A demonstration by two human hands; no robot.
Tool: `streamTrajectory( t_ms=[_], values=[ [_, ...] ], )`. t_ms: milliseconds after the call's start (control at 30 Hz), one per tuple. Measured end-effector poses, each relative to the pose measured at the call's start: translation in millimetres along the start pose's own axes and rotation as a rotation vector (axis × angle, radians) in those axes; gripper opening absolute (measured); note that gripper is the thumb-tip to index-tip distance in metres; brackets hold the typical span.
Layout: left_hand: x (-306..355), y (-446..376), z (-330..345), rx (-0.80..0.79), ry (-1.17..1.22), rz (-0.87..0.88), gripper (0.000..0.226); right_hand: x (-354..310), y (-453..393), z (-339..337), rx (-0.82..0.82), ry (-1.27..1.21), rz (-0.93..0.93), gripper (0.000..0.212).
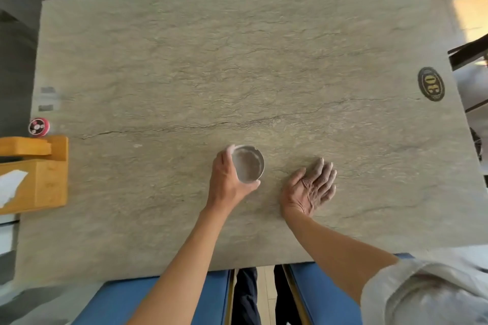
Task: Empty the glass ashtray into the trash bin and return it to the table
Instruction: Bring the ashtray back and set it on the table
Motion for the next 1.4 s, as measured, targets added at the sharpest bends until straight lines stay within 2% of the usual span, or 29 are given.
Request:
streamTrajectory(
  t_ms=[200,567,767,1100,1400],
  values=[
    [5,-41,2,0.064,-0.032,0.037,0.11,3,-2,4,0.052,0.041,0.015,0.063],
    [9,-91,12,0.142,-0.063,0.051,0.112,1,-1,2,0.047,0.079,0.027,0.062],
    [8,-93,9,0.272,0.075,-0.042,0.118,1,-1,3,0.038,0.079,0.033,0.063],
    [5,-88,14,0.359,0.156,-0.095,0.099,2,-1,3,0.054,0.072,0.033,0.063],
    [13,-128,2,0.379,0.125,-0.094,0.099,1,-1,2,0.047,0.062,0.031,0.063]
  ],
)
Point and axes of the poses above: each hand's wrist, its own y-axis away from the middle knuckle, its own z-axis out of the palm, x = y × z, the point moved 8 cm from there along -y, towards the middle knuckle, and after that the axes turned 1 degree about z, right-handed, at the moved point
